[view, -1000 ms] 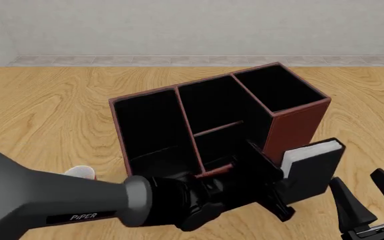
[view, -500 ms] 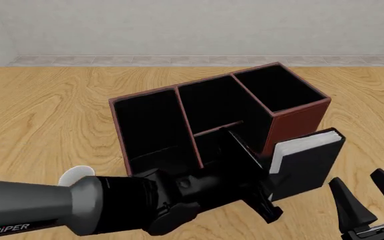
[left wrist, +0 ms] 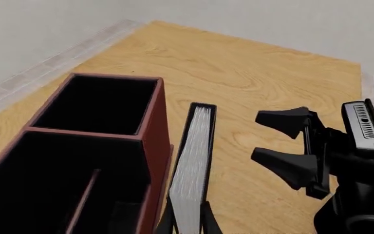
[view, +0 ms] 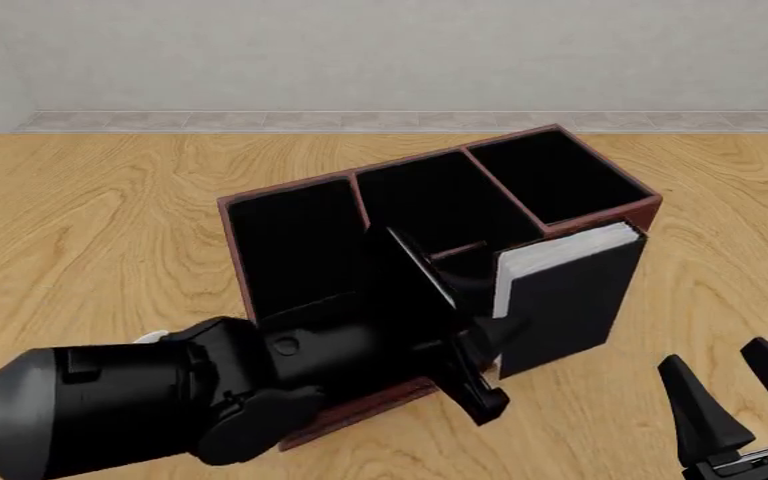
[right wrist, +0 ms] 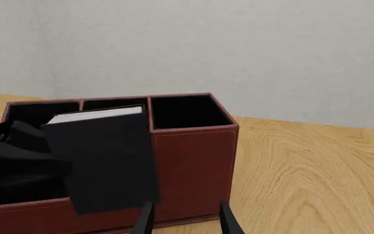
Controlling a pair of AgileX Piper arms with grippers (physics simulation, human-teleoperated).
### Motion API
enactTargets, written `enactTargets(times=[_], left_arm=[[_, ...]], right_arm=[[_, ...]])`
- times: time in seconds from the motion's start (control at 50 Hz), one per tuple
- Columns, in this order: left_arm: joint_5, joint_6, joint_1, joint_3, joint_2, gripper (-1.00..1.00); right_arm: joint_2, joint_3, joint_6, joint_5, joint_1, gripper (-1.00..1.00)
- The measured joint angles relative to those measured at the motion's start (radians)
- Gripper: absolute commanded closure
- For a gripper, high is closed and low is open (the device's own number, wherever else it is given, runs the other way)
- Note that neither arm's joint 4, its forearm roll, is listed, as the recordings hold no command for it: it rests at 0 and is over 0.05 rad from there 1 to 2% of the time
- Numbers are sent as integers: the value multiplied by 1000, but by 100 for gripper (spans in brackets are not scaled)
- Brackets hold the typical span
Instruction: Pick up the book and place it in the back compartment of the caddy.
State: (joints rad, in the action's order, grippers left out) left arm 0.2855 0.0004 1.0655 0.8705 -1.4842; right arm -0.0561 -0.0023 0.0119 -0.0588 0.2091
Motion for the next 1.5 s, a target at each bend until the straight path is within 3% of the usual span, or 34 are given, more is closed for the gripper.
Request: enactTargets(times=[0.8,1.5], left_arm=[[-140,68,-84,-46,191,100],[-40,107,-156,-72,105,100]], right_arm=[[0,0,0,0,0,-100],[0,0,0,0,0,-100]])
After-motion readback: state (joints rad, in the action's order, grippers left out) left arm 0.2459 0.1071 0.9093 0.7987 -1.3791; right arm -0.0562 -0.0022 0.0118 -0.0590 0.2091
